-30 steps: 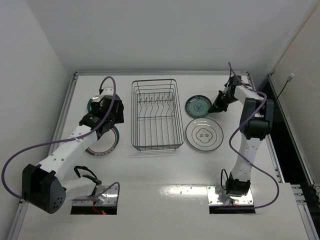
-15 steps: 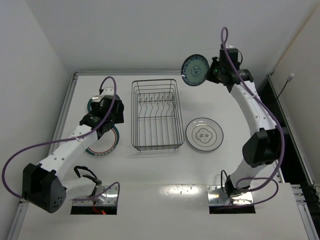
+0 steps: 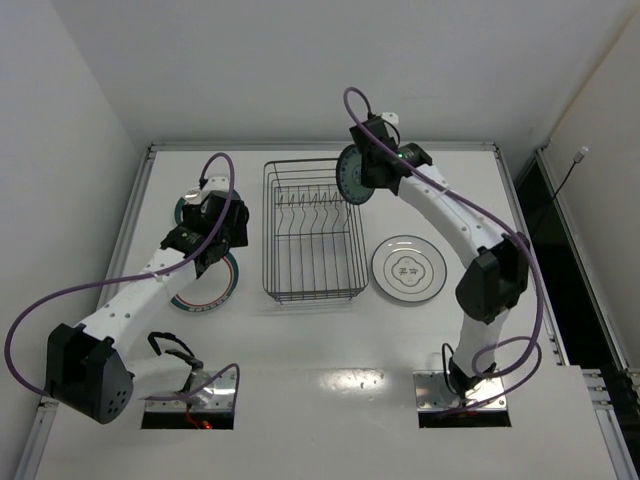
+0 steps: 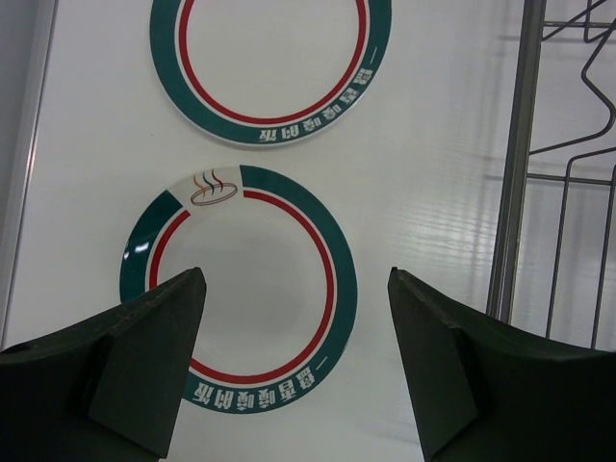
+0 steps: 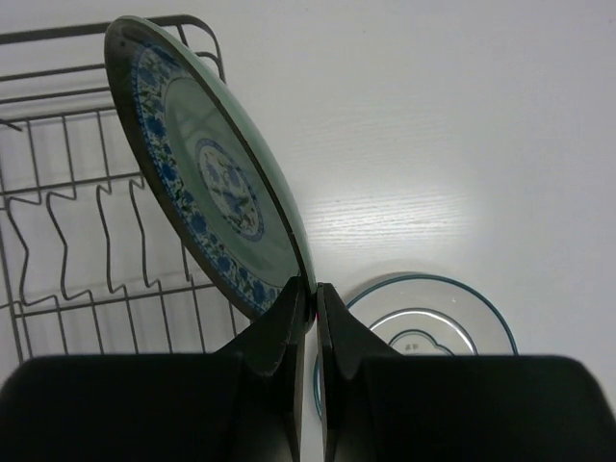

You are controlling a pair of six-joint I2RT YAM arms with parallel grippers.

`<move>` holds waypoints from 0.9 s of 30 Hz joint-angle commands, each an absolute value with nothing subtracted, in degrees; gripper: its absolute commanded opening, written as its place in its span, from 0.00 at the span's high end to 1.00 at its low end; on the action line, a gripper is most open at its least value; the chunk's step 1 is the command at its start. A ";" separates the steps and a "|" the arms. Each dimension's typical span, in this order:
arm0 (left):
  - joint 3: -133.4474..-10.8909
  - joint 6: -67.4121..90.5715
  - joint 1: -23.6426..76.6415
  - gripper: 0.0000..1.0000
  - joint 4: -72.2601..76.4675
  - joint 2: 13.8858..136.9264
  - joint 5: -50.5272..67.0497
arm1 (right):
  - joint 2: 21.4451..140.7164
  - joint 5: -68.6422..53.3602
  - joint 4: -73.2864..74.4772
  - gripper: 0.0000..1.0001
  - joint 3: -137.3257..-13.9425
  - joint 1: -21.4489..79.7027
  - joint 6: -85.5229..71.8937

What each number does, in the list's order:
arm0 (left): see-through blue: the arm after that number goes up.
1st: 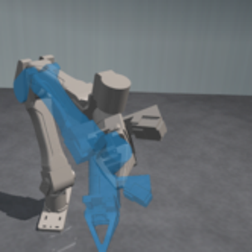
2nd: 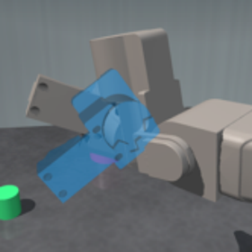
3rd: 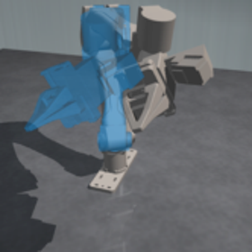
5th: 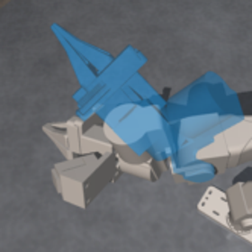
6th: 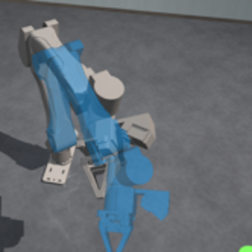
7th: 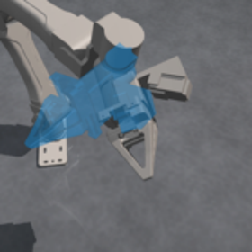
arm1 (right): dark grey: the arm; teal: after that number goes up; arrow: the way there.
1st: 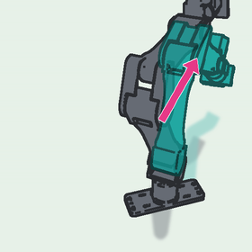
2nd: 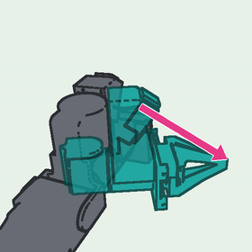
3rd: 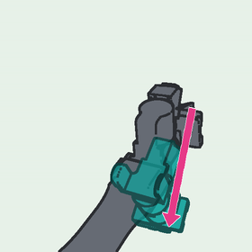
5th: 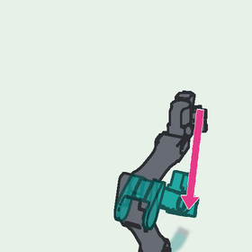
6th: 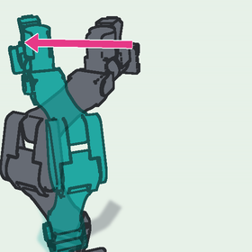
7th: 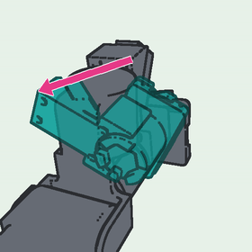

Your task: Load the plates into the dish rack

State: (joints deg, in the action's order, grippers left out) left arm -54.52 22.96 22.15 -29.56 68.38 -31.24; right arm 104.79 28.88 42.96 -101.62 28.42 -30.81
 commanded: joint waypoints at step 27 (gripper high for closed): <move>-55.55 23.38 22.50 0.26 -29.18 68.20 -32.26 | 112.15 45.79 53.53 1.00 -112.49 36.83 -40.17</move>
